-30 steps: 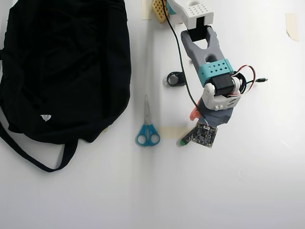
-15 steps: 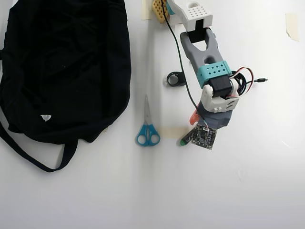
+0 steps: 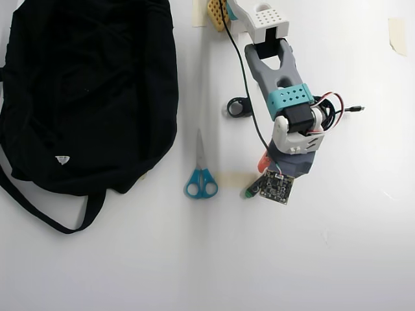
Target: Put the green marker into the black bag
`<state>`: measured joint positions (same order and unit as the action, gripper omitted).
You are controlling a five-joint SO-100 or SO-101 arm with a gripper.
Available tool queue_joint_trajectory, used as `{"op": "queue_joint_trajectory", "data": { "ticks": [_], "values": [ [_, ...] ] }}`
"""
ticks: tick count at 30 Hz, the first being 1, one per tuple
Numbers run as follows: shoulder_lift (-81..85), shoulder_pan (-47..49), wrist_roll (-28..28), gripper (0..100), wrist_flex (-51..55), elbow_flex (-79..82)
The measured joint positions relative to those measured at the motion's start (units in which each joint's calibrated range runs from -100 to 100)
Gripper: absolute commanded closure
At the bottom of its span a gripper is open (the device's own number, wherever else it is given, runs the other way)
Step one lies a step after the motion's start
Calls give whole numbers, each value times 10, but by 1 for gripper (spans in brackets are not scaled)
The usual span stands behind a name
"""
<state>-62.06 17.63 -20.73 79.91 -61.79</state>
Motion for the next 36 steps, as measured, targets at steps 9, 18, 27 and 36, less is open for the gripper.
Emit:
{"op": "queue_joint_trajectory", "data": {
  "ticks": [9,18,27,36],
  "values": [
    [-20,-7,0,75,-6,-1],
    [-21,-10,0,75,-8,-2],
    [-21,-10,0,72,-8,-2],
    [-22,-10,-1,71,-8,-2]
  ]
}}
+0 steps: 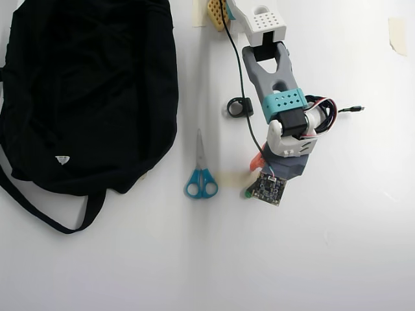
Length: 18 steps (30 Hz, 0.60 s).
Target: Put the green marker into the black bag
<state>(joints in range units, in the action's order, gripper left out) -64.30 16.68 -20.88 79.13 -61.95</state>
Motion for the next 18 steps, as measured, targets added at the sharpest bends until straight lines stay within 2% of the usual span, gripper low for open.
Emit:
{"op": "queue_joint_trajectory", "data": {
  "ticks": [18],
  "values": [
    [-13,1,-3,70,0,-10]
  ]
}}
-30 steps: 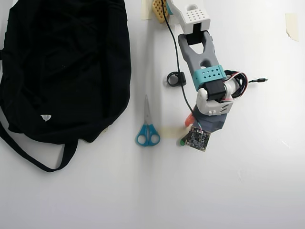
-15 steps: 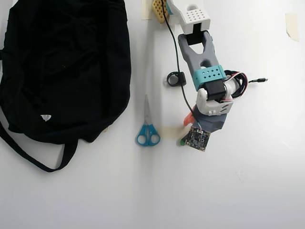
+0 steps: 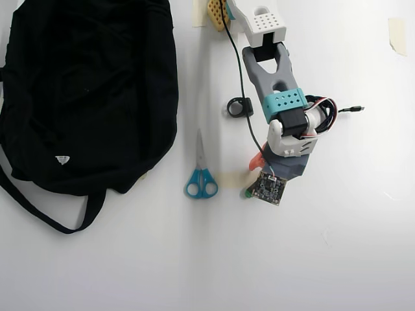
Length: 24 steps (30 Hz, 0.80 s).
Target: Put the green marker into the black bag
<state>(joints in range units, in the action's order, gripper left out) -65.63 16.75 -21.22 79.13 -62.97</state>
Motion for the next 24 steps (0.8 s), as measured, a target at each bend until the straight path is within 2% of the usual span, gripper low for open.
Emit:
{"op": "queue_joint_trajectory", "data": {
  "ticks": [24],
  "values": [
    [-12,-2,-2,71,21,-8]
  ]
}}
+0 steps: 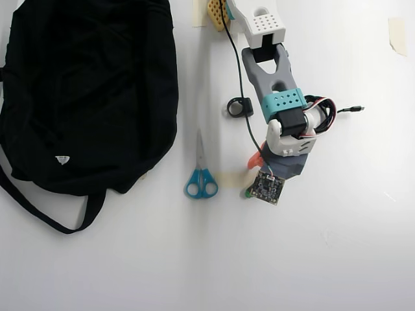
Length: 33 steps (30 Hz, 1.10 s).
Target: Put the green marker into the black bag
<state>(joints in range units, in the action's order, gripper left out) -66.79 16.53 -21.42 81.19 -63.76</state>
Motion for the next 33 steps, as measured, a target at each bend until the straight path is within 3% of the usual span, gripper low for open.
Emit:
{"op": "queue_joint_trajectory", "data": {
  "ticks": [33],
  "values": [
    [0,-1,0,76,8,-1]
  ]
}}
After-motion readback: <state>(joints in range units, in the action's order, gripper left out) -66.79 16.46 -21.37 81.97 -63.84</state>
